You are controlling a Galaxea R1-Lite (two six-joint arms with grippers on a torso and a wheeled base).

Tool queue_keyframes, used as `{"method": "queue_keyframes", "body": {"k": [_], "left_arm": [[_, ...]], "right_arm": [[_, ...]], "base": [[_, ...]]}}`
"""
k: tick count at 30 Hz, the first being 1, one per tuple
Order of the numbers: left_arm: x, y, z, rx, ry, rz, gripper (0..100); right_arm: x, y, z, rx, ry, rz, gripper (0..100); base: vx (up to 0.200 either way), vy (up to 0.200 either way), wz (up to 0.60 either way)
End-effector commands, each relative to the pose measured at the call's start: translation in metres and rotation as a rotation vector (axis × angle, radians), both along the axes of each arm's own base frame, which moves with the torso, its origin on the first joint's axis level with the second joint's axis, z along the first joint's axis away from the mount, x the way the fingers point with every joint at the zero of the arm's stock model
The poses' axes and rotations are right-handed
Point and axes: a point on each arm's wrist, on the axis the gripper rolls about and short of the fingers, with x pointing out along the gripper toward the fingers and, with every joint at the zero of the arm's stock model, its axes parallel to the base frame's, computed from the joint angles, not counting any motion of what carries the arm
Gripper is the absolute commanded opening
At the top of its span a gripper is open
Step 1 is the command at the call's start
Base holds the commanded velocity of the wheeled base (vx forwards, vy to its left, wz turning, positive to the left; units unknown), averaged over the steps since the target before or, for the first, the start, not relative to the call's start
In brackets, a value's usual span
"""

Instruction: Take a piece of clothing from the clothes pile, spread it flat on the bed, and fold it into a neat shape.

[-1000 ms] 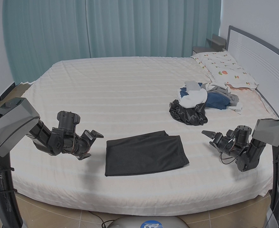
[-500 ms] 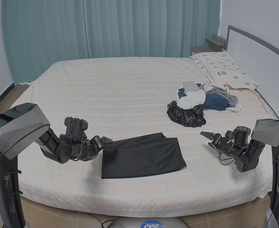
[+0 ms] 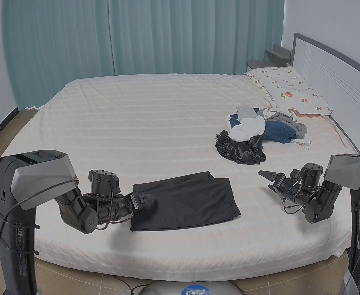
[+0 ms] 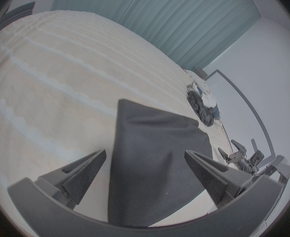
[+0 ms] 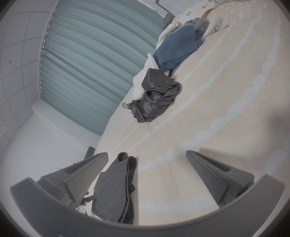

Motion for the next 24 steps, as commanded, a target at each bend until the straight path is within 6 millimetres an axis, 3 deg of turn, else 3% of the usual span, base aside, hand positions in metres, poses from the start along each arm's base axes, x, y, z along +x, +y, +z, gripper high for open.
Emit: {"method": "queue_keyframes", "body": {"k": [1, 11, 12, 24], "left_arm": [[-0.0018, -0.0040, -0.0121, 0.009, 0.028, -0.011, 100], [0.0022, -0.0045, -0.0130, 0.004, 0.018, -0.002, 100], [0.0026, -0.0040, -0.0139, 0.004, 0.020, 0.000, 0], [0.0059, -0.0006, -0.0071, -0.062, 0.021, 0.055, 0]], "right_arm": [[0.0000, 0.0003, -0.0006, 0.000, 0.001, 0.001, 100], [0.0001, 0.0003, 0.0006, 0.000, -0.002, 0.001, 100], [0.0001, 0.0003, 0.0006, 0.000, -0.002, 0.001, 100], [0.0007, -0.0027, 0.0027, 0.001, -0.008, -0.005, 100]], "base": [[0.000, 0.000, 0.00], [0.000, 0.000, 0.00], [0.000, 0.000, 0.00], [0.000, 0.000, 0.00]]}}
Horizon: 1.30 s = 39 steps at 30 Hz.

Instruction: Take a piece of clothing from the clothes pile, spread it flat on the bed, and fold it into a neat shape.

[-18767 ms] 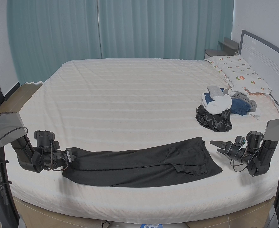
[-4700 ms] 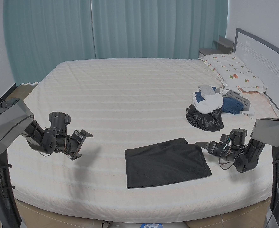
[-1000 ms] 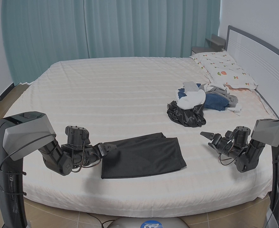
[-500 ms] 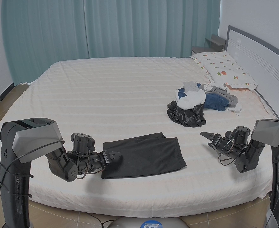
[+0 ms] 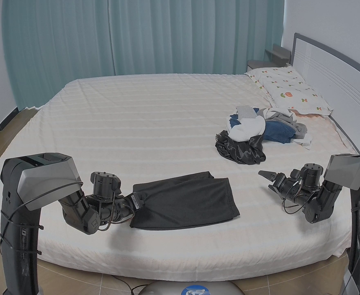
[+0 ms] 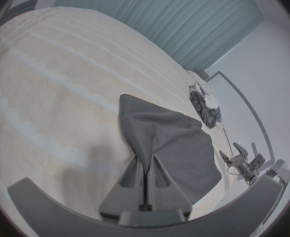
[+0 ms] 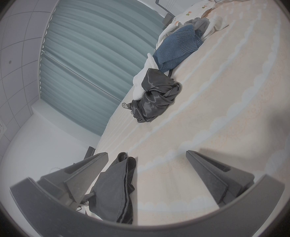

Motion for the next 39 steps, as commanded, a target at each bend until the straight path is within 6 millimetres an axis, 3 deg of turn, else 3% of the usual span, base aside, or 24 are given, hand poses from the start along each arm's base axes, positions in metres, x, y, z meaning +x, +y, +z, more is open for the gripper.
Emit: {"method": "queue_keyframes", "body": {"k": [1, 10, 39], "left_arm": [[0.0012, 0.0006, 0.0056, -0.046, 0.007, 0.032, 0], [-0.0009, 0.0013, 0.0063, -0.048, 0.012, 0.038, 0], [-0.0044, 0.0061, 0.0101, -0.041, 0.015, 0.078, 0]], "right_arm": [[0.0002, -0.0028, 0.0018, 0.001, -0.005, -0.005, 100], [0.0004, -0.0035, 0.0002, 0.001, -0.002, -0.007, 100], [0.0000, -0.0010, -0.0006, 0.001, 0.001, -0.001, 100]], "base": [[0.000, 0.000, 0.00], [0.000, 0.000, 0.00], [0.000, 0.200, 0.00]]}}
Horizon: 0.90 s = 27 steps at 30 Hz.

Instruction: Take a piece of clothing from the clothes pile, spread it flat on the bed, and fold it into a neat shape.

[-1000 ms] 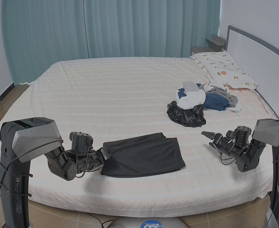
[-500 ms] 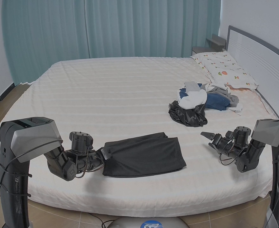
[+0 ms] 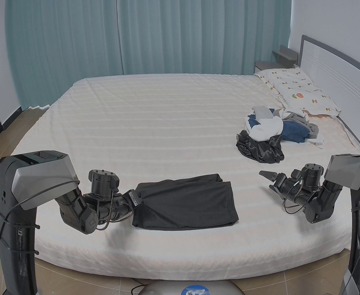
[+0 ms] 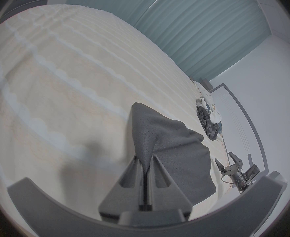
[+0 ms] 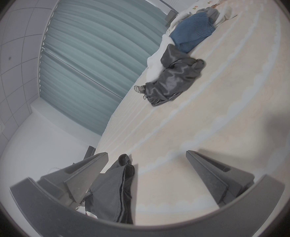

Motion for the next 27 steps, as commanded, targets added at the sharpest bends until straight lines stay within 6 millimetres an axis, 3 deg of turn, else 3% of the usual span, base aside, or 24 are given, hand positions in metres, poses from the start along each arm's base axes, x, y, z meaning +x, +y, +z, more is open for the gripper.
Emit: {"method": "queue_keyframes", "body": {"k": [1, 27], "left_arm": [[-0.001, 0.003, 0.000, 0.001, 0.003, 0.006, 0], [-0.012, 0.010, 0.002, 0.009, 0.029, 0.017, 0]], "right_arm": [[0.000, 0.001, 0.000, 0.001, -0.001, 0.002, 100], [-0.004, 0.003, 0.003, 0.000, -0.010, 0.007, 100]], "base": [[0.000, 0.200, 0.00], [0.000, 0.192, 0.00]]}}
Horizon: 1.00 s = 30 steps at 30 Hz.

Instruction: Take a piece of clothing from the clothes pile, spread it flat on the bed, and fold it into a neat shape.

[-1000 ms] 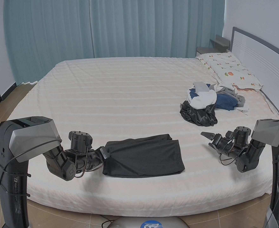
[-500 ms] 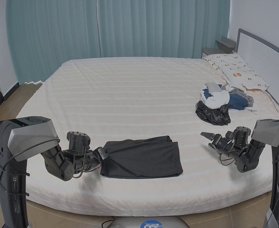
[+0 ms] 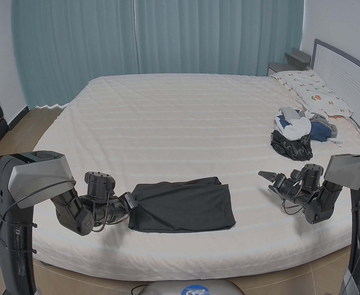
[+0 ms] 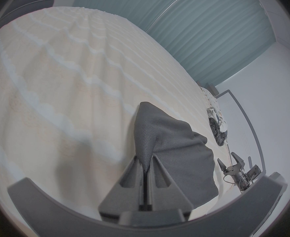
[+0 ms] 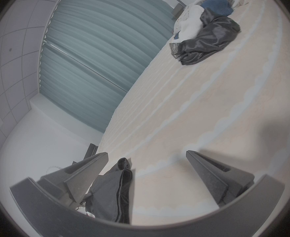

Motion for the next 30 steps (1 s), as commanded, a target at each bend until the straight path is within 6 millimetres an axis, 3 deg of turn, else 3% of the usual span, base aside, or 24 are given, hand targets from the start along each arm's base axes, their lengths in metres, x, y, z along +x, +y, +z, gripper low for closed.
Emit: {"method": "queue_keyframes", "body": {"k": [1, 14, 15, 22, 27, 30], "left_arm": [[-0.006, 0.001, 0.003, 0.003, 0.008, -0.001, 0], [-0.013, -0.001, 0.001, 0.008, 0.028, -0.011, 0], [-0.013, -0.001, 0.001, 0.008, 0.028, -0.011, 100], [-0.013, 0.001, 0.011, 0.004, 0.001, -0.007, 100], [0.013, 0.007, 0.025, -0.017, -0.107, 0.042, 100], [0.023, 0.001, 0.012, -0.007, -0.106, 0.048, 100]], "right_arm": [[-0.002, 0.000, 0.002, -0.001, -0.010, 0.001, 100], [-0.005, 0.006, 0.002, -0.001, -0.006, 0.015, 100], [-0.005, 0.006, 0.002, -0.001, -0.006, 0.015, 100], [-0.015, 0.024, 0.010, -0.001, 0.002, 0.063, 100], [-0.026, 0.044, 0.011, -0.003, 0.023, 0.120, 100], [-0.032, 0.064, 0.009, -0.006, 0.037, 0.173, 100]], "base": [[0.000, 0.000, 0.00], [0.000, 0.000, 0.00], [0.000, 0.000, 0.00], [0.000, 0.000, 0.00], [0.000, 0.000, 0.00], [0.000, 0.000, 0.00]]}}
